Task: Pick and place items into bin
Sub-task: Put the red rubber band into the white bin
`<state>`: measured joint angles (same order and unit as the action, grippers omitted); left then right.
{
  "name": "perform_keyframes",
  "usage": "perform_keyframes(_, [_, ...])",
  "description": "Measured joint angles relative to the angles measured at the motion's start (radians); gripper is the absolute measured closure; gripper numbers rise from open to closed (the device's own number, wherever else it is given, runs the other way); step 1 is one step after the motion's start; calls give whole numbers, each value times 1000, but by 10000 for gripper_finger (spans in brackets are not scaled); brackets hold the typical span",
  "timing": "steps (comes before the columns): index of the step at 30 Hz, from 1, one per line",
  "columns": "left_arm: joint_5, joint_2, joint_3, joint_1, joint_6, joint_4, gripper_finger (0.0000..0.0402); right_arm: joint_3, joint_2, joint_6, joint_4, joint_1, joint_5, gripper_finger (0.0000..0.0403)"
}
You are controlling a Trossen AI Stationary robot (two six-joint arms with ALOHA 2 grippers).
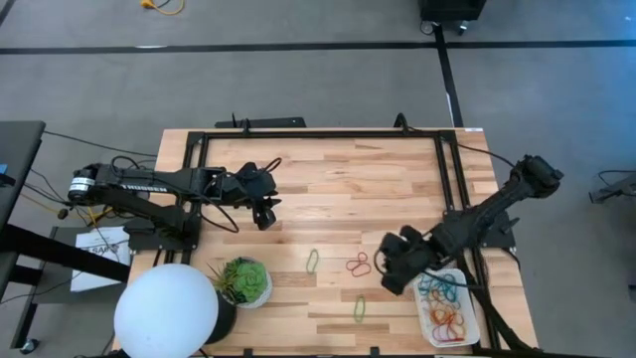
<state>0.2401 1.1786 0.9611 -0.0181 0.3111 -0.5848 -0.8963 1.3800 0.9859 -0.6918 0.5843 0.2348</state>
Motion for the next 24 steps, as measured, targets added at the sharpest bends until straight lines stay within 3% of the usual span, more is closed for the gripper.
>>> perform_keyframes(15, [0,0,0,0,-3,0,297,0,212,-14,75,-185,-16,328])
perform_keyframes(24, [1,0,0,0,-12,0,297,-2,264,82,77,-202,-183,328])
